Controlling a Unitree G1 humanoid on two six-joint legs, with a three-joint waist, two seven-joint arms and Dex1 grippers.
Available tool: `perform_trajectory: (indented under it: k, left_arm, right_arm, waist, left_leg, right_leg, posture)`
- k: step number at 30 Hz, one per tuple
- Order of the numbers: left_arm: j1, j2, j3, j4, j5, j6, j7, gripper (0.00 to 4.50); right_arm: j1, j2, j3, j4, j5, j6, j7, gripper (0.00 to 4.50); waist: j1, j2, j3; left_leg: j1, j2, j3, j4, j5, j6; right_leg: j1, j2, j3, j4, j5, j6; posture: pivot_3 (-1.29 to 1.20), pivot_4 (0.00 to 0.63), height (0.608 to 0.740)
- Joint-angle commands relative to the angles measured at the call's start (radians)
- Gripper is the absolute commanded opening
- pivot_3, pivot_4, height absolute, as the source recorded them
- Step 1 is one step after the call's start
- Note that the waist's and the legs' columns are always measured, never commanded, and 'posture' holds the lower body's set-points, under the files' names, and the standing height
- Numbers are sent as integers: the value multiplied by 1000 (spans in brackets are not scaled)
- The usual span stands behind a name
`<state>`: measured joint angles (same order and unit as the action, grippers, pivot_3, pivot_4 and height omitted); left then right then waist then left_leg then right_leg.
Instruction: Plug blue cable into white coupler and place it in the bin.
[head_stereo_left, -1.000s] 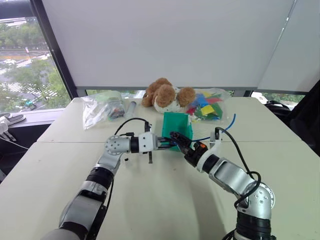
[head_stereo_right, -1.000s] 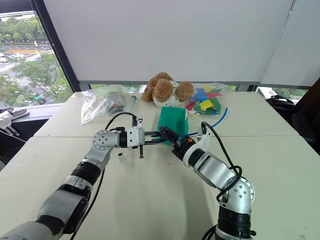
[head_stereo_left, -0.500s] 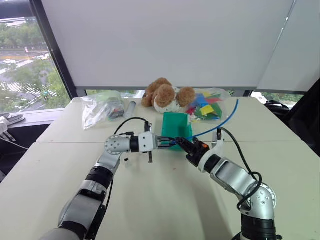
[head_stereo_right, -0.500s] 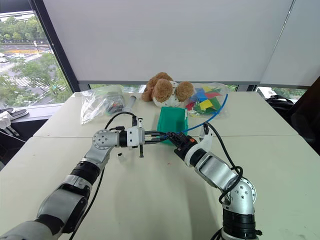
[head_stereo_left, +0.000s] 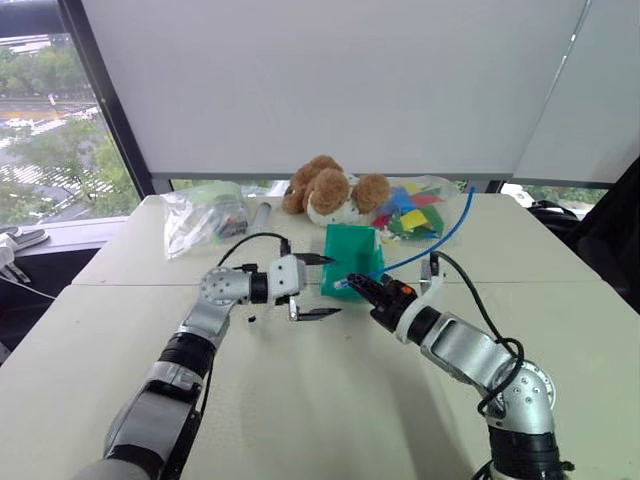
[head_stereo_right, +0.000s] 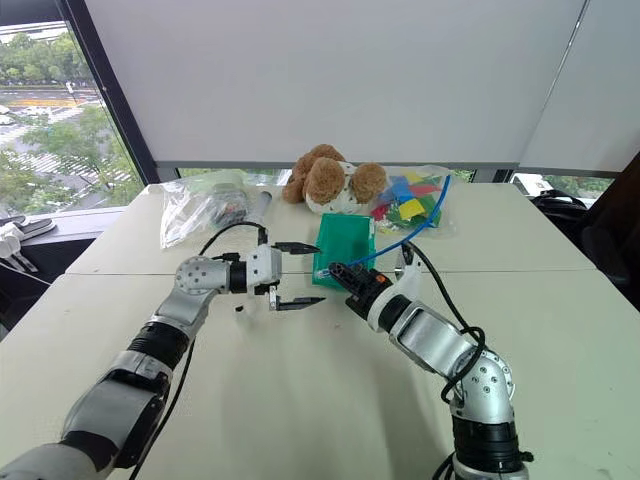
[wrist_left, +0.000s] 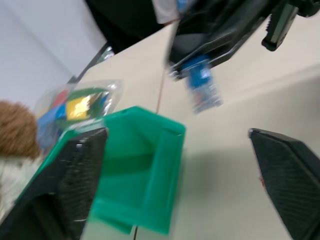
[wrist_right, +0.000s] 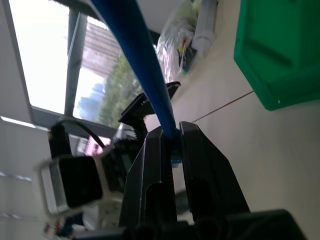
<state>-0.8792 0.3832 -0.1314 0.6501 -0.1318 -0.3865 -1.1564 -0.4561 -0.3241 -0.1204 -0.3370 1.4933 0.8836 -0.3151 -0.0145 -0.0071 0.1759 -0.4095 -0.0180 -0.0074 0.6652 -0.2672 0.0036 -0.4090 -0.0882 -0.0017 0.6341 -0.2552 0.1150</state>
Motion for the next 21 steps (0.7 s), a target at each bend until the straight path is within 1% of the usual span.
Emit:
perform_trajectory:
  k: [1, 3, 6, 7, 9, 12, 13, 17, 21]
  left_arm:
    - [4, 74, 67, -82, -84, 156, -36, 4440]
    - [17, 118, 78, -115, -108, 233, -68, 4440]
    - [41, 183, 91, -131, -117, 298, -102, 4440]
    - [50, 202, 96, -130, -118, 314, -110, 4440]
    - [67, 233, 109, -122, -132, 359, -134, 4440]
    - [83, 255, 122, -86, -140, 405, -147, 4440]
    - [87, 257, 116, -64, -122, 387, -141, 4440]
    - [105, 248, 96, -13, -89, 364, -154, 4440]
    - [145, 250, 69, 11, -55, 338, -176, 4440]
  right_arm:
    - [-55, -142, 93, -99, -166, 58, 182, 0]
    - [-81, -252, 183, -144, -311, 60, 326, 0]
    - [-133, -421, 355, -179, -586, -25, 566, 0]
    - [-151, -463, 402, -176, -666, -61, 639, 0]
    - [-180, -508, 459, -154, -779, -127, 755, 0]
    - [-209, -501, 466, -107, -859, -181, 861, 0]
    - [-212, -489, 462, -95, -876, -188, 881, 0]
    - [-212, -456, 452, -75, -941, -203, 935, 0]
    - [-190, -434, 434, -91, -974, -185, 959, 0]
  waist:
    - [-2, 0, 0]
    - [-2, 0, 0]
    - [-1, 0, 0]
    - [-1, 0, 0]
    - [0, 0, 0]
    - [2, 0, 1]
    - [4, -1, 1]
    - [4, -1, 1]
    - [3, -1, 1]
  left_leg:
    - [0, 0, 0, 0, 0, 0]
    - [0, 1, 0, -1, 0, 0]
    - [0, 1, 0, -1, 0, 0]
    - [0, 1, 0, -1, 0, 0]
    - [0, 0, 0, -1, 0, 0]
    - [0, 0, 1, -1, 0, 0]
    - [0, 0, 0, -1, 0, 0]
    - [0, 0, 0, -1, 0, 0]
    - [0, 0, 1, -1, 0, 0]
  right_leg:
    - [0, 0, 0, 0, 0, 0]
    - [0, 1, 0, 0, 0, 0]
    - [0, 1, 0, -1, 0, 0]
    - [0, 1, 0, -2, 0, 0]
    - [0, 1, 0, -2, 0, 0]
    - [0, 1, 0, -2, 0, 0]
    - [0, 1, 0, -2, 0, 0]
    - [0, 0, 0, -2, 0, 0]
    - [0, 0, 0, -2, 0, 0]
  posture:
    - [0, 150, 740]
    - [0, 150, 740]
    - [0, 150, 740]
    - [0, 150, 740]
    - [0, 150, 740]
    - [0, 150, 740]
    - [0, 150, 740]
    - [0, 150, 740]
    - [0, 150, 740]
